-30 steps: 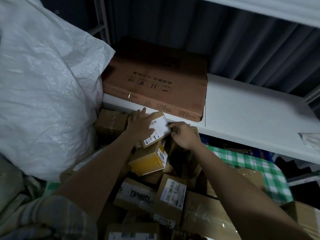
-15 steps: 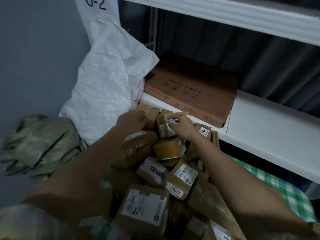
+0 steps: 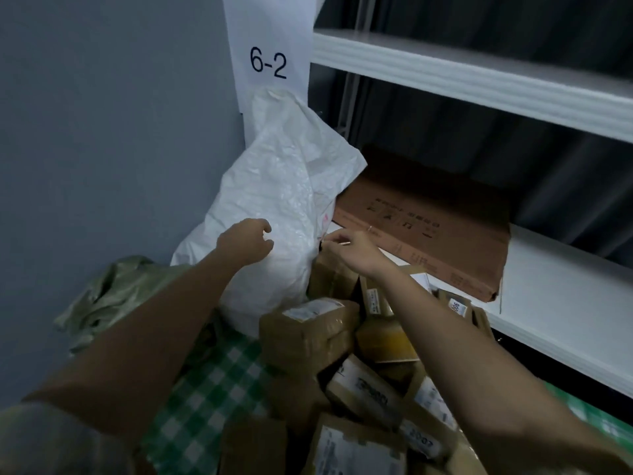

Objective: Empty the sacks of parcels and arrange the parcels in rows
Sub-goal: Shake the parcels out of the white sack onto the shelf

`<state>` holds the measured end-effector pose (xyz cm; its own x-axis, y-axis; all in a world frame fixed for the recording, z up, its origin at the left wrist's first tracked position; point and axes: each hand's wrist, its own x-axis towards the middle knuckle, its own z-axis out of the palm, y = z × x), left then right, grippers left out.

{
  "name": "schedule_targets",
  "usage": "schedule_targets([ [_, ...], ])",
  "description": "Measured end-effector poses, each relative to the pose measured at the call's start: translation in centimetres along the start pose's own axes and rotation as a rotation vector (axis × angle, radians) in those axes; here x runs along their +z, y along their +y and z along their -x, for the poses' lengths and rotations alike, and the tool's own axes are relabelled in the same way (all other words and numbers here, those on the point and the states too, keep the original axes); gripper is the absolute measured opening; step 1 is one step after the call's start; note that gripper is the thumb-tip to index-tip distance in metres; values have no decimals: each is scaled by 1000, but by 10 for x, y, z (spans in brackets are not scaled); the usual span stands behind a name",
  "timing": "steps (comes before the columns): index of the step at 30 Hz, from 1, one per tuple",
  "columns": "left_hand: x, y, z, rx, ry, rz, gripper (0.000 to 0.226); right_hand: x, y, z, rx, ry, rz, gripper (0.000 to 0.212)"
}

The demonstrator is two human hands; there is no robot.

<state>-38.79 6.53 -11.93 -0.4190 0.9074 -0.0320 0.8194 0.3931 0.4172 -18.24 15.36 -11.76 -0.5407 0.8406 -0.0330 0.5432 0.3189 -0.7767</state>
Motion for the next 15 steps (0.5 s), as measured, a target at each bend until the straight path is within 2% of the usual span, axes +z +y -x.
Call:
schedule_targets([
  [4,-1,-53,-57,-13,-32,-4,44,42,-19,-57,135,15,-82,55],
  [7,-6,-91,-102,-17,-69,-16,55,70,-36,-107,187,121,-54,87],
  [10,-7,-120,-135,-44,-105,133,75,82,-45,-149,214,259,-62,116],
  [12,-6,-133,-151,-80,-93,272,88,86,-49,-173,249,314,-158,133],
  [15,0,-140,-172,-119,-84,419,96,94,-47,-200,333,290,-308,144],
])
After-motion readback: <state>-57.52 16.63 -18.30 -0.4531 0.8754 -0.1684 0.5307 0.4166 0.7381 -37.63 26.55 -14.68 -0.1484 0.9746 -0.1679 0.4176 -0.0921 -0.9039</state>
